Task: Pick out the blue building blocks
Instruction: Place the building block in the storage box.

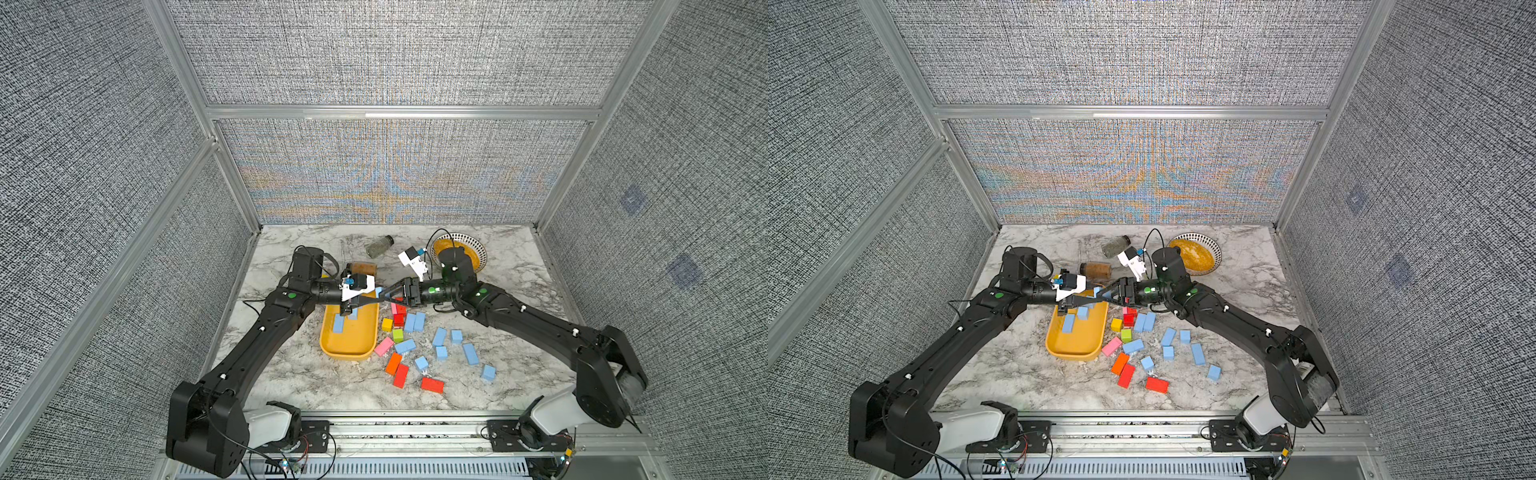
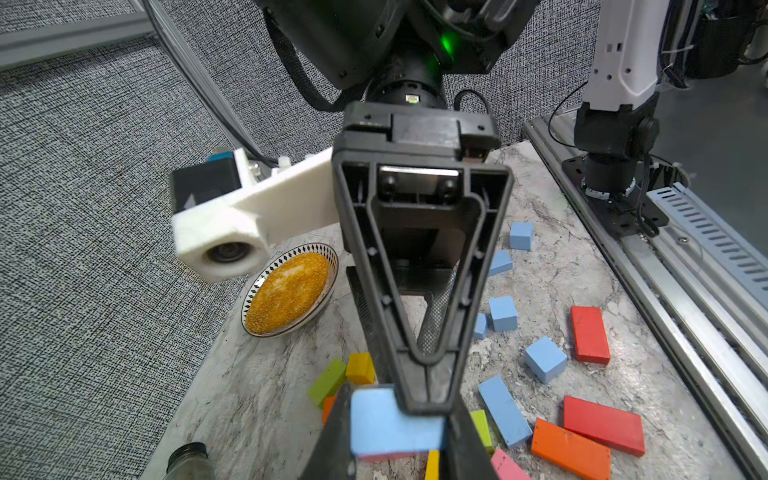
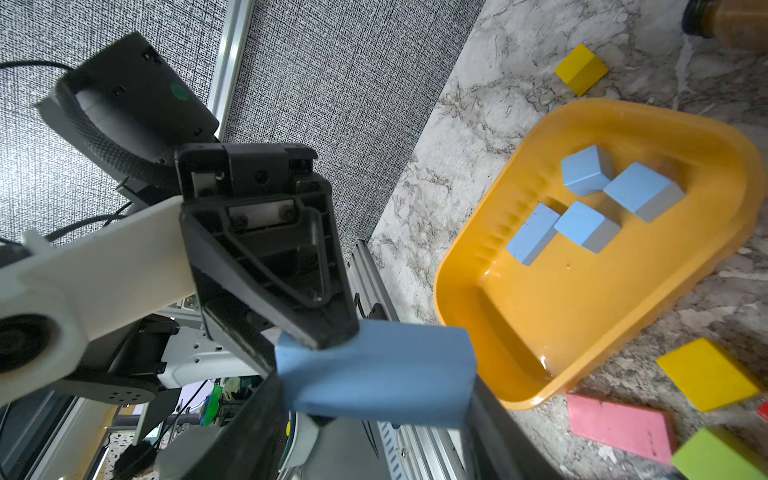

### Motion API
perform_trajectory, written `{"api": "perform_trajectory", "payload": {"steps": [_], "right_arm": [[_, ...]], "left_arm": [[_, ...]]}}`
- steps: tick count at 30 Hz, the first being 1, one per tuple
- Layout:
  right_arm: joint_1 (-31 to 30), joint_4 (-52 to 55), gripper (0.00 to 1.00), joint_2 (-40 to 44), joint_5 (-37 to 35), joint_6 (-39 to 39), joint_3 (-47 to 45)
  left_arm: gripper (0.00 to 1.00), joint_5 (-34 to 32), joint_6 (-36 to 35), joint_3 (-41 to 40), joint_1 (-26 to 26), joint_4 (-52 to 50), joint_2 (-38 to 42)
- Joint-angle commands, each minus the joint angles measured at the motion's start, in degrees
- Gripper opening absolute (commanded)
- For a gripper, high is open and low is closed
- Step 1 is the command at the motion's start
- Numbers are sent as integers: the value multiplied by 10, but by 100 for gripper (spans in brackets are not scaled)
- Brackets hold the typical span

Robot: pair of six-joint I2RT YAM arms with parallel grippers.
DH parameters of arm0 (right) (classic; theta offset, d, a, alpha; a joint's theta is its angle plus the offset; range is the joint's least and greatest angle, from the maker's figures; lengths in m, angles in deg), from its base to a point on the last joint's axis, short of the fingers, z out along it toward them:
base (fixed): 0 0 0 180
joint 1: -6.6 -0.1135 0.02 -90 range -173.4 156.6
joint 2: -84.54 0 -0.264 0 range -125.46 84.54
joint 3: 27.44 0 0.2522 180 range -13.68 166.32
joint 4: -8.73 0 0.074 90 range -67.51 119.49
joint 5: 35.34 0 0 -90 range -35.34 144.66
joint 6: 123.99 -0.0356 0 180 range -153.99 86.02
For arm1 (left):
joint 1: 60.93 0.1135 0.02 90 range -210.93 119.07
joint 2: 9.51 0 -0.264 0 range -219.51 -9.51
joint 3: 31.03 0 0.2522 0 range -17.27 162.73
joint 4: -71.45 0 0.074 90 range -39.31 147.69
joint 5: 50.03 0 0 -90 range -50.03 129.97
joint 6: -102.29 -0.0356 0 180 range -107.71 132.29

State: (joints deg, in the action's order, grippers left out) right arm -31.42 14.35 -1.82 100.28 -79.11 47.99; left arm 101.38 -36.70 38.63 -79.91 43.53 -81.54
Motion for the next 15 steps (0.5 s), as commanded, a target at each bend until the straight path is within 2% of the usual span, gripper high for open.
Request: {"api": "perform_trajectory", "payload": {"steps": [1,7,12,15], "right_arm": [[5,-4,68,20,-46,30,-10],[29,3,68,93,-130,29,-59],[32,16,69,128,-160,18,-100],[28,17,68,146,-169,12,-127]], "left_arm": [[12,-8,28,28,-1,-75,-6],[9,-107,66,90,-1,-262,-21],[7,-254,242,103,-1,-317,-58],[5,-304,342,117,-2,-355,-93]]}}
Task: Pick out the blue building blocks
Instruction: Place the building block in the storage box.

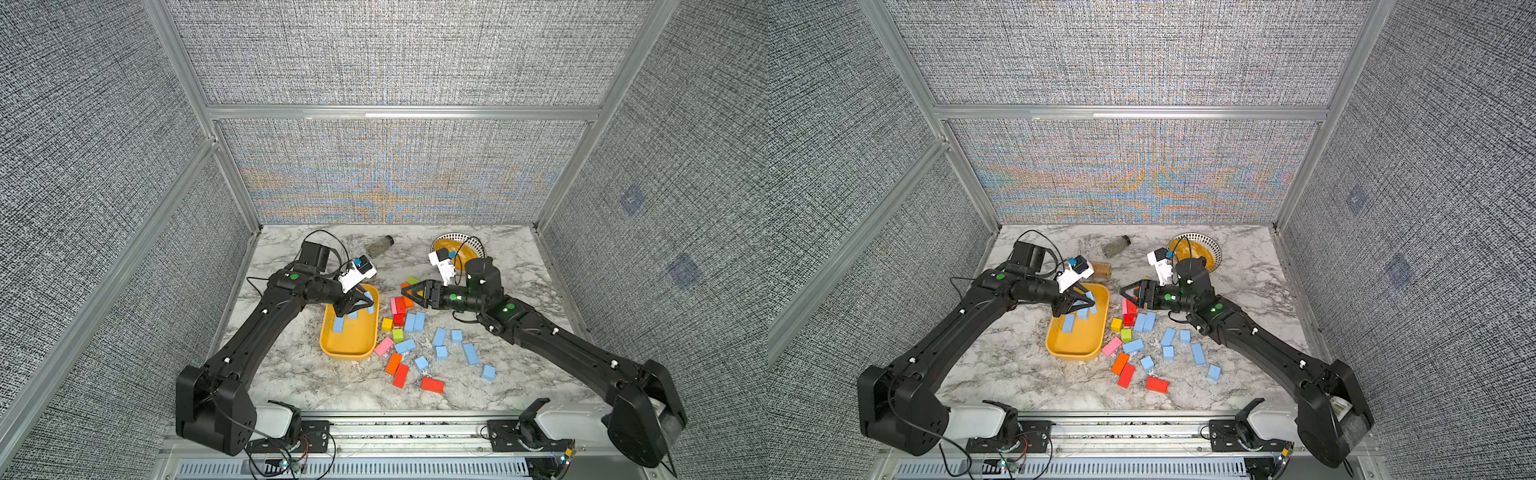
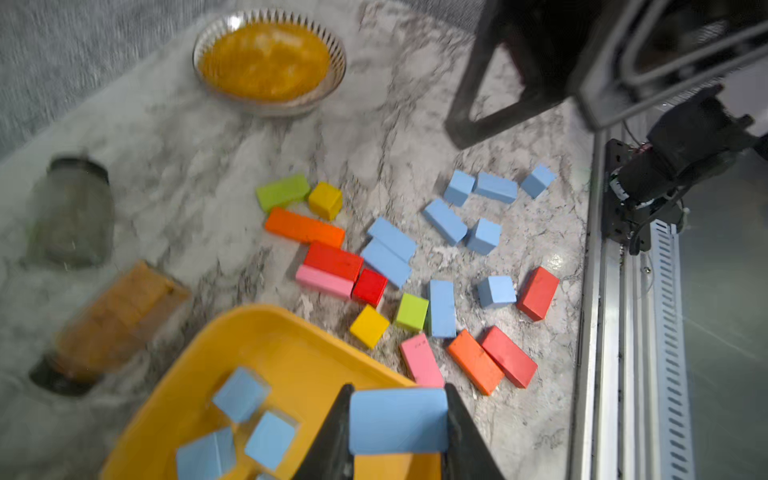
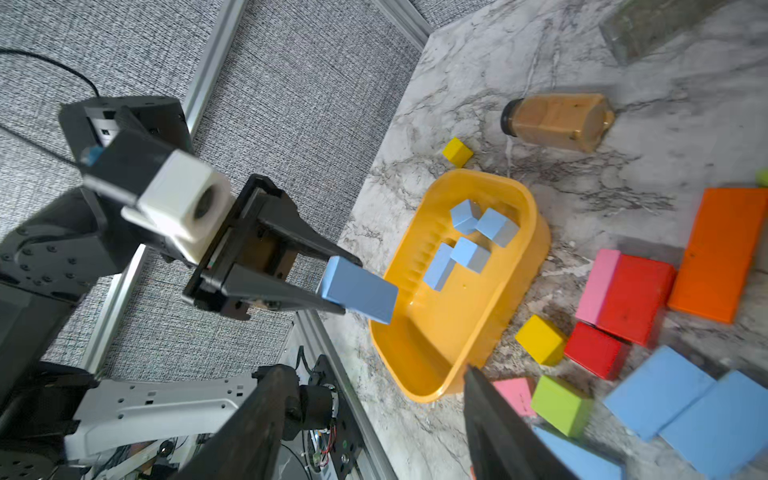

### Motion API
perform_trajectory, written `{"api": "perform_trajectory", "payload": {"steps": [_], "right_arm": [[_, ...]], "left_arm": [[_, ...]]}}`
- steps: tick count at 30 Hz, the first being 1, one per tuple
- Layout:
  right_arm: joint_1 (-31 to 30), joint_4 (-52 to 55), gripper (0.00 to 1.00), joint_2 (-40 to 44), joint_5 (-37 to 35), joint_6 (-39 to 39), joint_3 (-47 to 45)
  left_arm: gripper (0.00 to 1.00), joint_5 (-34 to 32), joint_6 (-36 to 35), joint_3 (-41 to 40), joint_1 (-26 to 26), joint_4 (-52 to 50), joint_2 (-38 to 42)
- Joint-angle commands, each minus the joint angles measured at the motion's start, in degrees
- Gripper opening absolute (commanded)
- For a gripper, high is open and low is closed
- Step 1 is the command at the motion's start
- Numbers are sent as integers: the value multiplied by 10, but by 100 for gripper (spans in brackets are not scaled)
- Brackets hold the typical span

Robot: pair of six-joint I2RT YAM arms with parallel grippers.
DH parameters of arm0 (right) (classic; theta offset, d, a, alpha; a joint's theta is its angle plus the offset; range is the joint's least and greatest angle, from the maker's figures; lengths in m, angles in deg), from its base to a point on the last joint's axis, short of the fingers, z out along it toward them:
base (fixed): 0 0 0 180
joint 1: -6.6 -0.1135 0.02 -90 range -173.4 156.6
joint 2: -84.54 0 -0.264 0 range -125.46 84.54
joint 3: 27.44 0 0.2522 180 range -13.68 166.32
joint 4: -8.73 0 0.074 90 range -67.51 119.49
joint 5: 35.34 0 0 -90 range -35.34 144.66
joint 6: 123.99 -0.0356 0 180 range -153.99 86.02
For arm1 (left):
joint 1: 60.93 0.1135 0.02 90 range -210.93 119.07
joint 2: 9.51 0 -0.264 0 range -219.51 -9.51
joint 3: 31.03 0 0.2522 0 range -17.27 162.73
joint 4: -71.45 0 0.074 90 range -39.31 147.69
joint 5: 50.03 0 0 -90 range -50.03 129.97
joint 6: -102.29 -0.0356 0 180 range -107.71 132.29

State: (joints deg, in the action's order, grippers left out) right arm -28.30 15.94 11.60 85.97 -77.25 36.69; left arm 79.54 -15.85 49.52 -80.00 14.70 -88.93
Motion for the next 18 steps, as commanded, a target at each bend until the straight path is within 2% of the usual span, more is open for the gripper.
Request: {"api": "perform_trajectory", "payload": {"steps": [1,3,9,18], "right_arm": [[-5,2,68,18,-31,-9,-22],[-9,8,68,37,-45,-14,-40],[-19,32,67,92,-84,-15,-92],[-32,53,66,140,-133,-26,-119]], "left_arm": [[5,-97,163,6,-1,-66,-28],[1,-133,215,8,-2,-68,-58],[0,-203,267,90,-8,-130,-207],[8,-222,295,192,-35,-139,-309]]}}
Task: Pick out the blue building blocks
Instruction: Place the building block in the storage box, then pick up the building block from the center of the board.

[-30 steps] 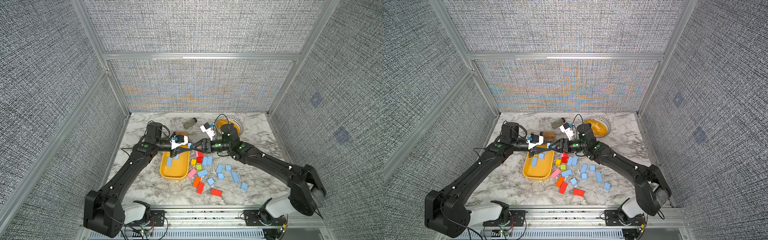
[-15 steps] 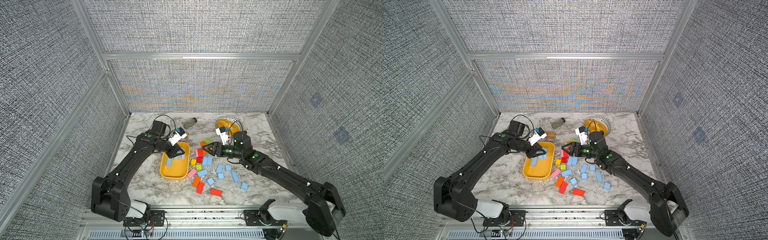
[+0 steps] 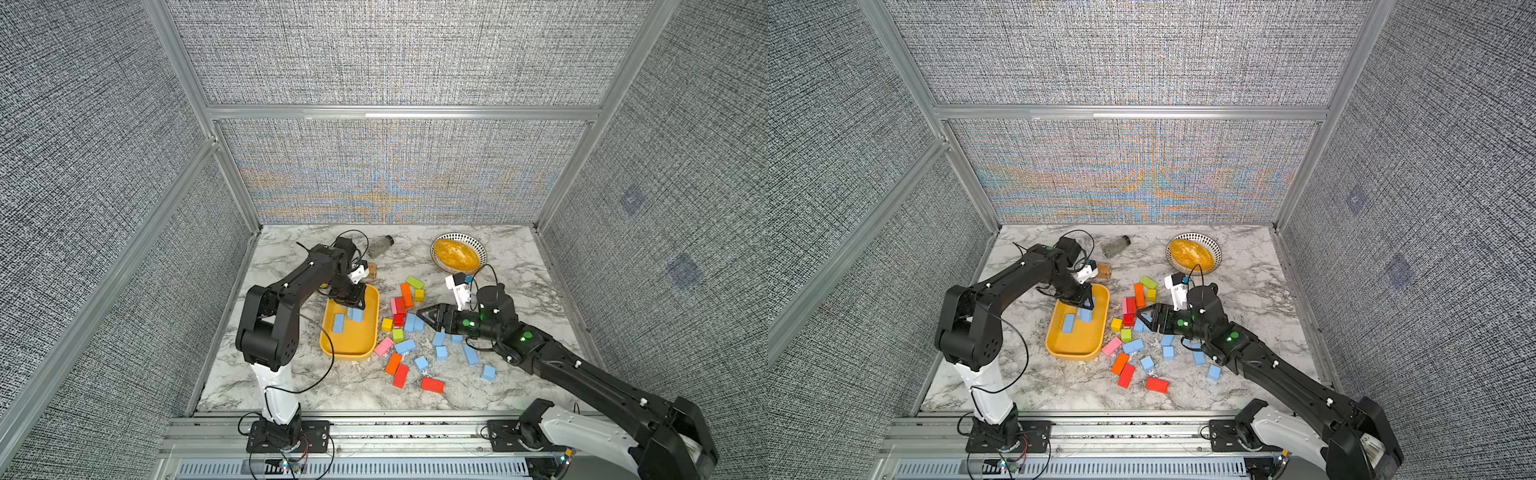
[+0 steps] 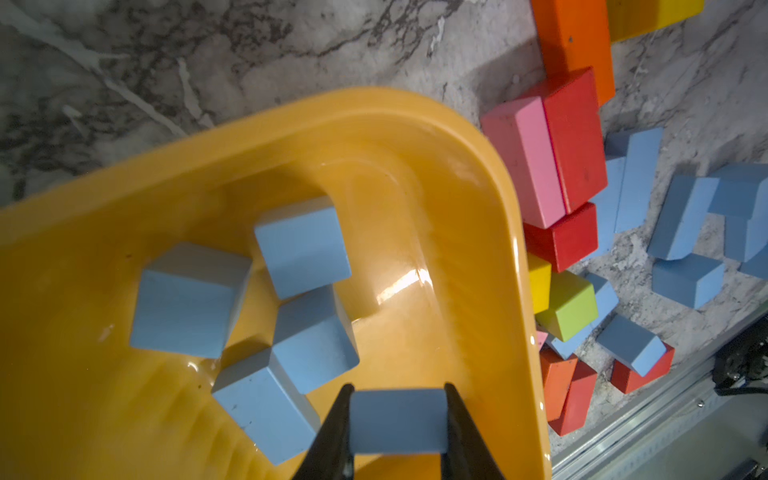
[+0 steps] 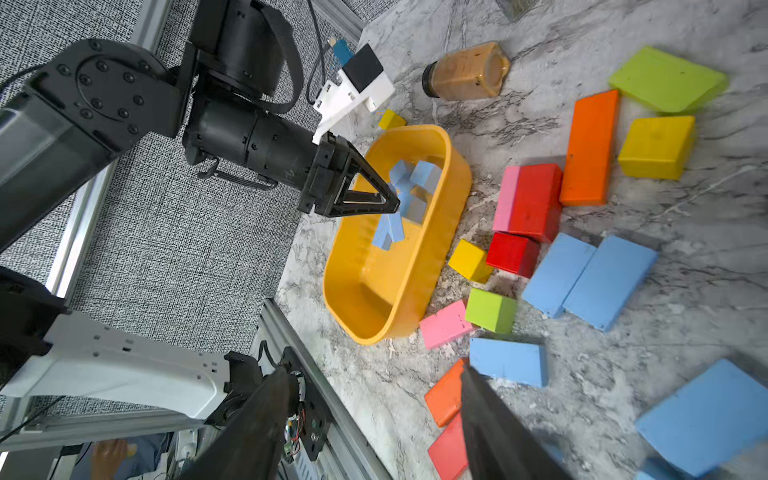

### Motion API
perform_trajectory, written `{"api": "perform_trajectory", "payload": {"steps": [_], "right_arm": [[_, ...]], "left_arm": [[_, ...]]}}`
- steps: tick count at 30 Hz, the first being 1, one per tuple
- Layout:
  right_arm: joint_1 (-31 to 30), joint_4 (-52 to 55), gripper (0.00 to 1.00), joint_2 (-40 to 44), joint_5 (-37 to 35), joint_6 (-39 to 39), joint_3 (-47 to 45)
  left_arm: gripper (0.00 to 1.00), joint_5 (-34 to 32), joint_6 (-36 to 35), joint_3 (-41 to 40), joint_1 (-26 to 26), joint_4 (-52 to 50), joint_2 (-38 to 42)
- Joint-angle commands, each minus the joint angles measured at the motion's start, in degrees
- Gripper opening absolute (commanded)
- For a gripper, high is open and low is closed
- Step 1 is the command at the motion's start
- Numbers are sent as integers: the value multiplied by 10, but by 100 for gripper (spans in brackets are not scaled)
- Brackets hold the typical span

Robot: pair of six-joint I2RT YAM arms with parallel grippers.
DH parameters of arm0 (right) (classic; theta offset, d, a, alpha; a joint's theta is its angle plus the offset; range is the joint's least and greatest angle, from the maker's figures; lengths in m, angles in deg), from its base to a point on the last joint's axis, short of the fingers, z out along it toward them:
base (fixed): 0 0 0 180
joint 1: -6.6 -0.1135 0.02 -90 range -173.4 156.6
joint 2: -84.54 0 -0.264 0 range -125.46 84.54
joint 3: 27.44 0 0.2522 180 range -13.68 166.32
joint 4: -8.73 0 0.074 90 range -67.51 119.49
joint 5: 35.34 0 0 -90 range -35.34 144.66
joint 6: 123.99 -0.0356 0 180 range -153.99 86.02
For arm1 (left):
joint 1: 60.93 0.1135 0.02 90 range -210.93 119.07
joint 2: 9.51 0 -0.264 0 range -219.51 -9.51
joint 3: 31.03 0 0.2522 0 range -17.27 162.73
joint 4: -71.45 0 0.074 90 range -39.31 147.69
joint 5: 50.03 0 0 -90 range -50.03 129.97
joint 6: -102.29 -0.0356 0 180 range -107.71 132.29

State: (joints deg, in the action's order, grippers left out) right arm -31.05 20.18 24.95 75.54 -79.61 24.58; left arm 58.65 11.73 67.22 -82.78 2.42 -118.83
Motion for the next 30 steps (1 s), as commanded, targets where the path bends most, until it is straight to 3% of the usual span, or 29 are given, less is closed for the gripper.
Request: {"api": "perform_trajectory", "payload": {"steps": [1,5,12,19,30], "right_arm": [[-5,15,66,8,-33,-3,3],[-7,25,66,5,-46,-1,13],[-13,45,66,-28,-46,12,42],[-13,126,66,-77,-78,26,100],[-7,288,59,-252,-149,16,205]], "left_arm": [[10,-14,23,19,-10,-14,-14],[33,-33,33,27,-13,-12,-27],[58,-25,42,45,-13,-6,-18],[61,-31,41,55,-13,-8,25],[71,-73,65,-92,5,59,191]]}}
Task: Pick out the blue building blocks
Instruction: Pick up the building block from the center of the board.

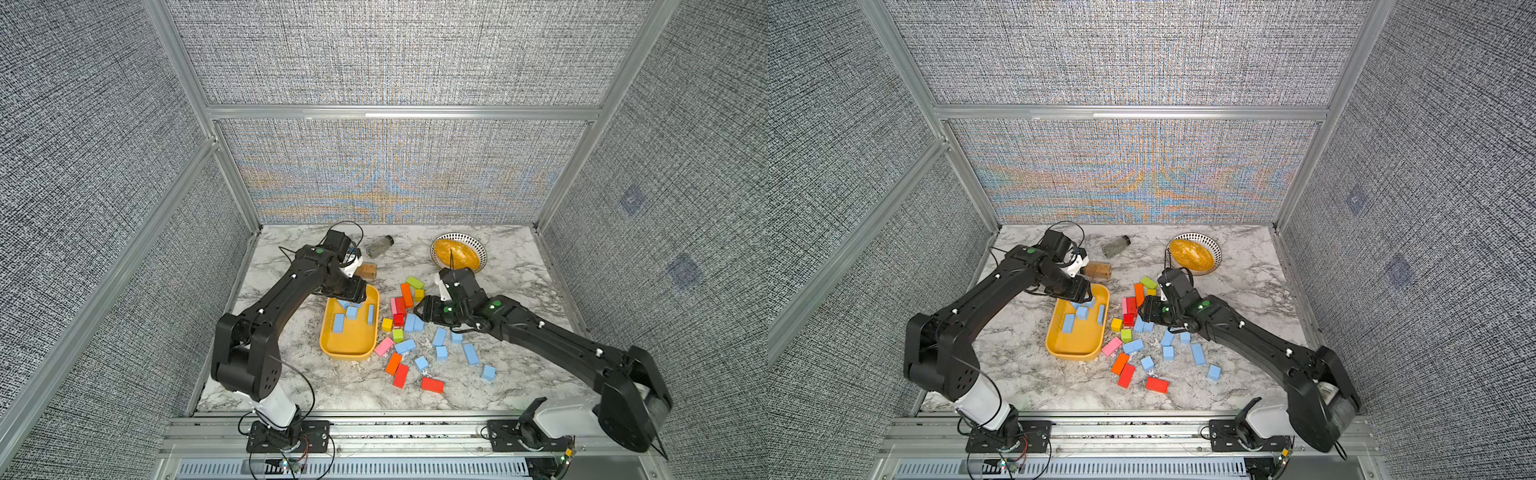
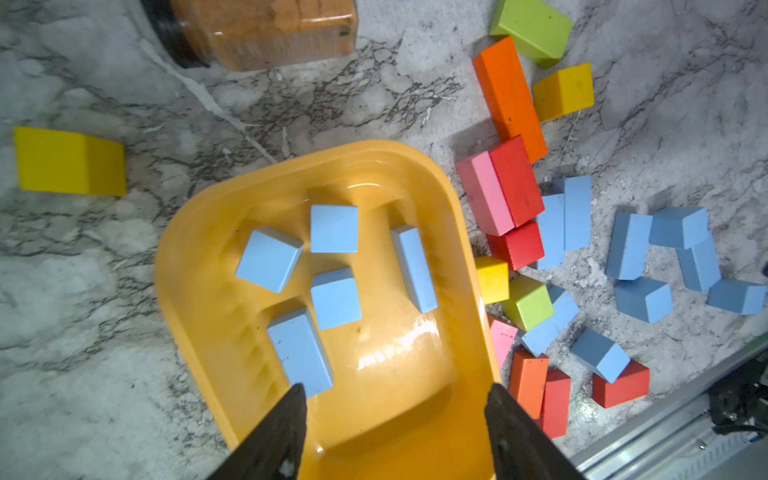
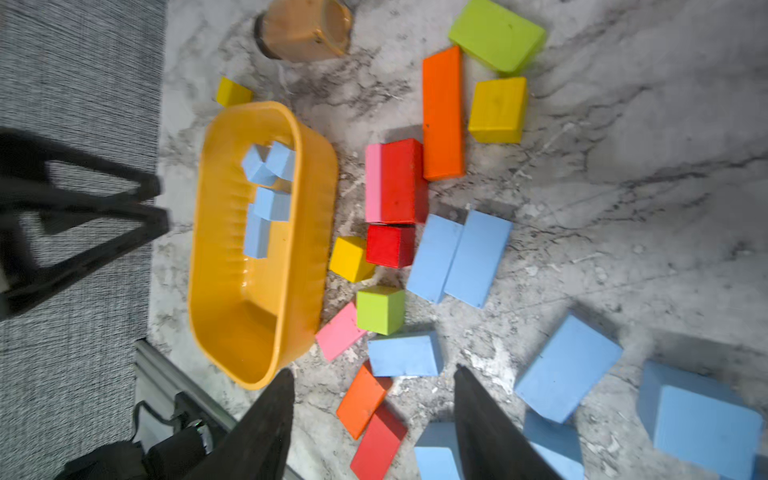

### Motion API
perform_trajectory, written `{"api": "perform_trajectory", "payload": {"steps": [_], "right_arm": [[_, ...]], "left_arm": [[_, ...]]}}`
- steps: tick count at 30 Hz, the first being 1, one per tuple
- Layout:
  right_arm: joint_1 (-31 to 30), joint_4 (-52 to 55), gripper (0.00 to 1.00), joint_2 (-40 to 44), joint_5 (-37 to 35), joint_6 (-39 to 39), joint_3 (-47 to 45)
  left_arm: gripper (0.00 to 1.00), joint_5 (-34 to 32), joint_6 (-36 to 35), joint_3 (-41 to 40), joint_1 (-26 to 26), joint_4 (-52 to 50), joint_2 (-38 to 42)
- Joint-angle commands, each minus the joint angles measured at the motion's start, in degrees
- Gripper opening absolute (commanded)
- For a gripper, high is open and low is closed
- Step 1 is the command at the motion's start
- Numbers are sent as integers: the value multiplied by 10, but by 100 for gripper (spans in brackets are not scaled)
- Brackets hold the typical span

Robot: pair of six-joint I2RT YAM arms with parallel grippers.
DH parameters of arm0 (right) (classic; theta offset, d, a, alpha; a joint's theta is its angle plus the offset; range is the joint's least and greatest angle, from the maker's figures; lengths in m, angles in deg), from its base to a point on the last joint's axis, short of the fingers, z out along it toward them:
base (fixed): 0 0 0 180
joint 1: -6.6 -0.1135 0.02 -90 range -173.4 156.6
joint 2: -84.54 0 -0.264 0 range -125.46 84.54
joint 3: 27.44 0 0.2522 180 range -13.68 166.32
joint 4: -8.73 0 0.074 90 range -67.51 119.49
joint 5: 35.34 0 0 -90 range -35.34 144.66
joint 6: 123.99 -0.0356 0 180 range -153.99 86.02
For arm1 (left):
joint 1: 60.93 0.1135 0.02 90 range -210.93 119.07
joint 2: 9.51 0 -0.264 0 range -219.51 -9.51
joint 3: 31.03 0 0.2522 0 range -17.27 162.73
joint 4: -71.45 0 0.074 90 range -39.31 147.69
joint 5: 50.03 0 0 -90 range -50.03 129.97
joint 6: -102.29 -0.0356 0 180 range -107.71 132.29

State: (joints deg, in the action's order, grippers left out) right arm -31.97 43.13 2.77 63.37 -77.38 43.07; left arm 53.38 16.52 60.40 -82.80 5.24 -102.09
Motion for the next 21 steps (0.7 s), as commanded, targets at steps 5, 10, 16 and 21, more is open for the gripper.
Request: {"api": "perform_trajectory", "payload": {"steps": [5,10,16,21], "right_arm": [[-3,112,55,-144,-36,3,96],[-22,159,54,-229,-30,19,158],[-34,213,54,-275,-42,20,194],[-35,232,54,-283,-47,23,192]], "left_arm": [[73,-26,32,-93,31,69,80],[74,-36,27,-125,45,86,121],[75,-35,26,-139,58,96,141],[74,-24,32,-145,65,101,145]]}}
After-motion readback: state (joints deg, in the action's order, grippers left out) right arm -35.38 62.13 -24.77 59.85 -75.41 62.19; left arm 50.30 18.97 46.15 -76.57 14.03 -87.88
